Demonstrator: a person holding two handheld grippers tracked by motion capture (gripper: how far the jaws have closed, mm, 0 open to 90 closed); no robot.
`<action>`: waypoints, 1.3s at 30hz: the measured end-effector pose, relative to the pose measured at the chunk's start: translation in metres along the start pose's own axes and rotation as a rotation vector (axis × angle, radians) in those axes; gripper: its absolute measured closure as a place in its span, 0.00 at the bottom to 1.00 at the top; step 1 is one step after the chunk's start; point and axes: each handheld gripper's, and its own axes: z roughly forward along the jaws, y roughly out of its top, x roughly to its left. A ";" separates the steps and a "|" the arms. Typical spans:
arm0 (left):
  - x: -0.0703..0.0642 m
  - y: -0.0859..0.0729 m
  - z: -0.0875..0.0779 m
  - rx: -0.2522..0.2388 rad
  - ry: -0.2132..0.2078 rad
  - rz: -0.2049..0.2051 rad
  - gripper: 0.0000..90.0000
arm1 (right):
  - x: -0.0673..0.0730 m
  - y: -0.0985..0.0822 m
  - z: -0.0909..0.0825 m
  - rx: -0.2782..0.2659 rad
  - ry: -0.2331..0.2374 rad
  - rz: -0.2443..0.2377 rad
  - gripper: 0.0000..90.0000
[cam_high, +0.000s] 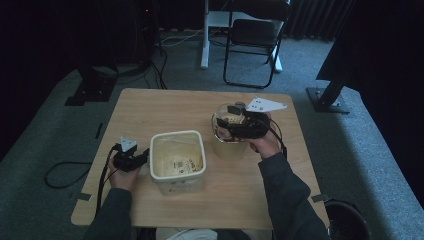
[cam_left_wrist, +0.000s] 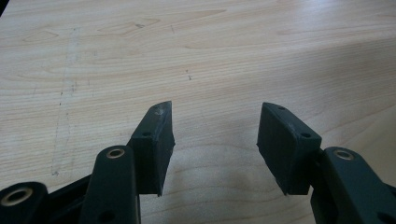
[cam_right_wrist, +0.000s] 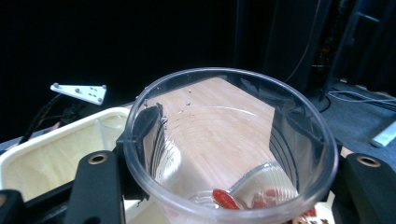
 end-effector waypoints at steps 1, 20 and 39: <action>0.000 0.000 0.000 -0.001 0.000 0.001 0.52 | 0.001 0.000 0.000 -0.003 0.006 0.004 0.39; 0.000 0.000 0.000 -0.003 -0.004 0.004 0.51 | 0.029 0.011 0.012 -0.021 0.132 -0.002 0.38; 0.001 0.000 -0.001 -0.007 -0.009 -0.002 0.51 | 0.048 0.018 0.029 -0.006 0.222 -0.008 0.38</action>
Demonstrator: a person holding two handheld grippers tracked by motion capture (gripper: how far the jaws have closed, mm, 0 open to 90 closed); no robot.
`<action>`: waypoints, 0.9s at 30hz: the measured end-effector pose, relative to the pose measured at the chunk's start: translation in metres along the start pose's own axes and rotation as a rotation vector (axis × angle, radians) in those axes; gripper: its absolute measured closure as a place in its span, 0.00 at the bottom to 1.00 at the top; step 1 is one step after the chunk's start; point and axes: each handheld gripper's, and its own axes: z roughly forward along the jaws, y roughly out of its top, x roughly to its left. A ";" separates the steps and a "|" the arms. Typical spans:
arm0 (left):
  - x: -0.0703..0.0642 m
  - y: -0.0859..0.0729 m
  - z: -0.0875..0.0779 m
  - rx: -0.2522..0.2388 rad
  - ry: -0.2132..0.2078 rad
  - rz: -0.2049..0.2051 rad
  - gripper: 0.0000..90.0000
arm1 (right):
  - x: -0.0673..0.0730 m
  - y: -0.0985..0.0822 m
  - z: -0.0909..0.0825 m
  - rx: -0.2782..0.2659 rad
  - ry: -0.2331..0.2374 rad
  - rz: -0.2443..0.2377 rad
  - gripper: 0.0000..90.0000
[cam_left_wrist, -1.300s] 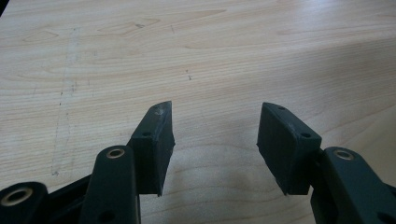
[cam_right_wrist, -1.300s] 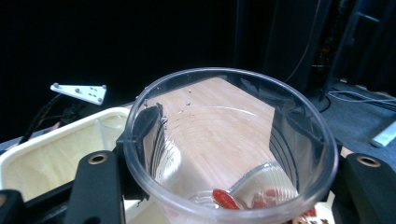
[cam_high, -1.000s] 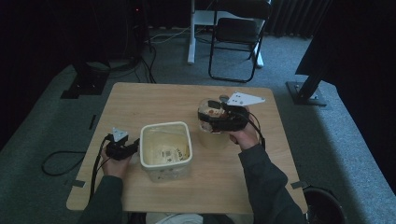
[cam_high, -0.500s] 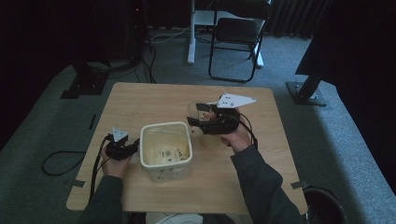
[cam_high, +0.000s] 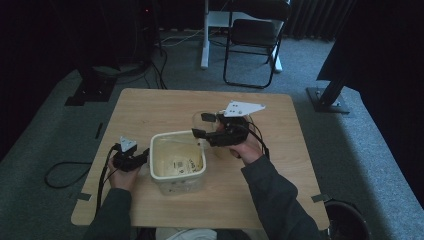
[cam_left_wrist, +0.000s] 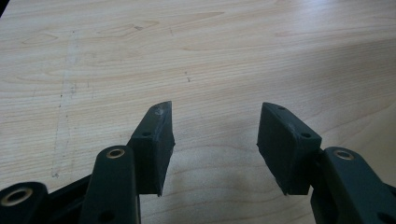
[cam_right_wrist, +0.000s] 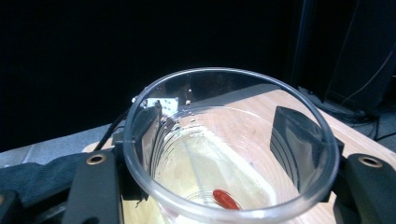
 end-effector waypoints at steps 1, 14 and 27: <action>0.000 0.000 0.000 0.000 0.000 0.000 0.51 | 0.001 0.000 0.001 0.001 0.005 0.003 0.38; 0.000 0.000 0.000 0.006 0.001 0.002 0.52 | 0.013 0.001 0.015 0.017 0.080 0.000 0.37; 0.000 0.000 0.000 0.006 0.000 0.000 0.51 | 0.019 -0.001 0.028 0.041 0.149 -0.002 0.35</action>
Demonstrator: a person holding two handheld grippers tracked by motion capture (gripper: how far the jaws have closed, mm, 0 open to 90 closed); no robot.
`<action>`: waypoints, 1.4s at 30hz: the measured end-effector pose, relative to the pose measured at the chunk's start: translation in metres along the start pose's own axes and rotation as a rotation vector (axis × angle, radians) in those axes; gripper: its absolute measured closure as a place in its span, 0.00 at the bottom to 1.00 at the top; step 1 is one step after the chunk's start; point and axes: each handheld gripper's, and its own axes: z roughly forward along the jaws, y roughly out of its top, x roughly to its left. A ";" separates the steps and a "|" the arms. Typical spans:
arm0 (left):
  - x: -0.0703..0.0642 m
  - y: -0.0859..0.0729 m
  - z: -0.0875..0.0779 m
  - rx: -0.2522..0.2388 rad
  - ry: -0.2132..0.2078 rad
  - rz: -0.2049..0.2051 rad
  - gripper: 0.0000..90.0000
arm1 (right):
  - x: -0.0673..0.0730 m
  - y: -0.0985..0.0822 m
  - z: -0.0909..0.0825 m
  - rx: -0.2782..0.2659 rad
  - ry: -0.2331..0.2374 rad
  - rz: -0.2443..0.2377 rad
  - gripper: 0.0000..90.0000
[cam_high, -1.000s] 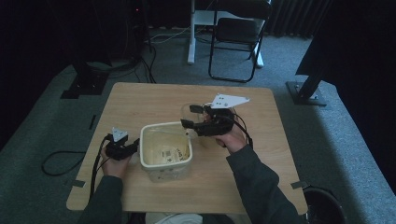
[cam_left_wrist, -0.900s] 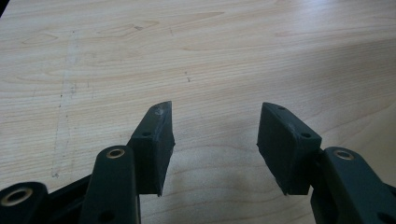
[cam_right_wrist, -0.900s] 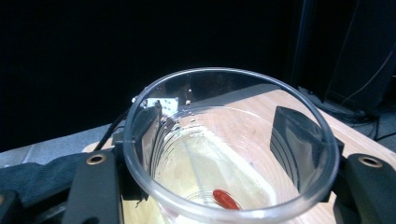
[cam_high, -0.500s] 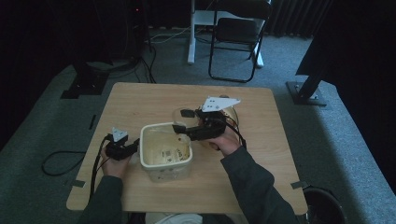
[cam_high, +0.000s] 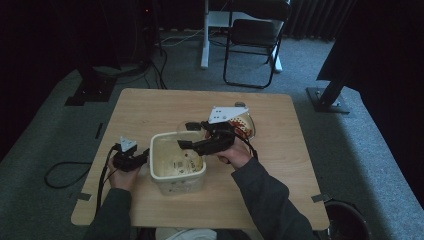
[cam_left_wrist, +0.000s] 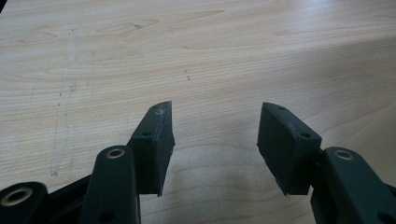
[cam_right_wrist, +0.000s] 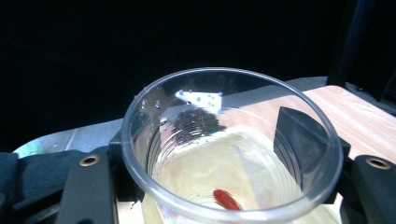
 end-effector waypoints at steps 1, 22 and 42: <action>0.000 0.000 0.000 0.001 0.000 0.000 0.51 | 0.001 0.000 0.001 0.005 0.006 0.001 0.34; 0.000 0.000 0.000 0.002 0.001 -0.001 0.51 | -0.007 0.000 -0.004 -0.040 0.042 0.059 0.15; -0.001 0.000 0.001 0.006 0.004 0.000 0.51 | -0.009 -0.041 -0.083 -0.099 -0.222 0.070 0.17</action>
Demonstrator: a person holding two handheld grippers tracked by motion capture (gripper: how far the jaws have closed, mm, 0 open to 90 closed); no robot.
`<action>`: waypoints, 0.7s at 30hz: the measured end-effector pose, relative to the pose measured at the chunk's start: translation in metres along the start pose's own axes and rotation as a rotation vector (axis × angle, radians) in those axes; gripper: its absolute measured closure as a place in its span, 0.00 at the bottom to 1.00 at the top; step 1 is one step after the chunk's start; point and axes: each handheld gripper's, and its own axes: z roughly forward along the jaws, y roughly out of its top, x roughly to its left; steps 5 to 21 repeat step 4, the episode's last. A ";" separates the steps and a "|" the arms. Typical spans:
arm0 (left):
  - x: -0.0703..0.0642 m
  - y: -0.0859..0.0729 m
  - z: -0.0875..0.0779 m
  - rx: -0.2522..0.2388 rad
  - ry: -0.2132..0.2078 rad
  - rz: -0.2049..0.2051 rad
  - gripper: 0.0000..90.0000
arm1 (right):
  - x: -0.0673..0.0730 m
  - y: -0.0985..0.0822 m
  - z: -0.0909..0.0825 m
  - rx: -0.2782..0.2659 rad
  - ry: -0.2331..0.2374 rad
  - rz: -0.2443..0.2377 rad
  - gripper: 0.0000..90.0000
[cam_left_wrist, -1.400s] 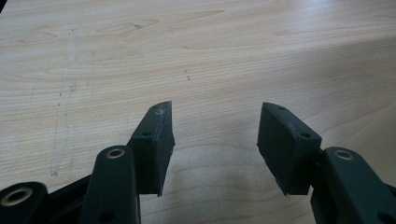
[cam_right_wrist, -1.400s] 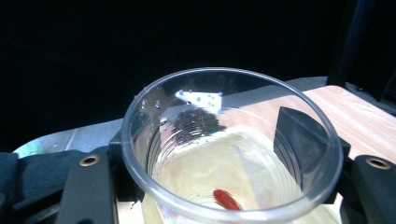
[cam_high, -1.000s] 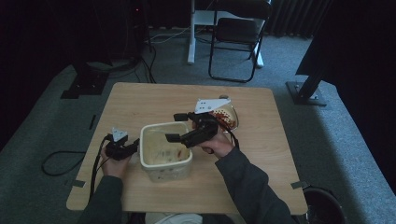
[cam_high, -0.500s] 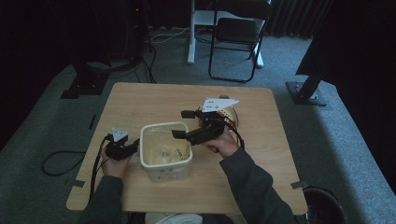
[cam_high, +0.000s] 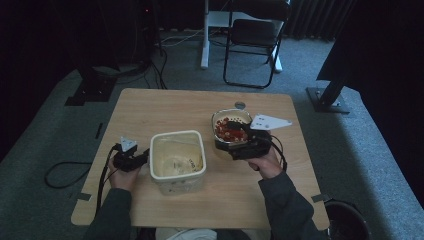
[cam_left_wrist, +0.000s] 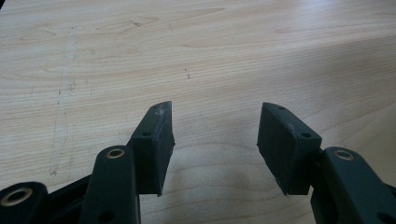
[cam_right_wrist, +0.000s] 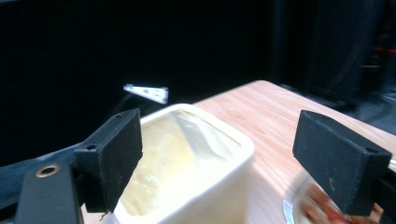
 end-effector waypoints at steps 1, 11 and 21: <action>0.000 0.000 0.000 0.000 0.000 0.000 0.51 | -0.002 -0.003 -0.005 0.000 -0.027 -0.001 0.17; 0.001 0.000 0.000 0.000 0.001 -0.002 0.51 | -0.007 -0.012 -0.022 0.010 -0.106 -0.007 0.17; 0.001 0.000 0.000 0.000 0.001 -0.002 0.51 | -0.007 -0.012 -0.022 0.010 -0.106 -0.007 0.17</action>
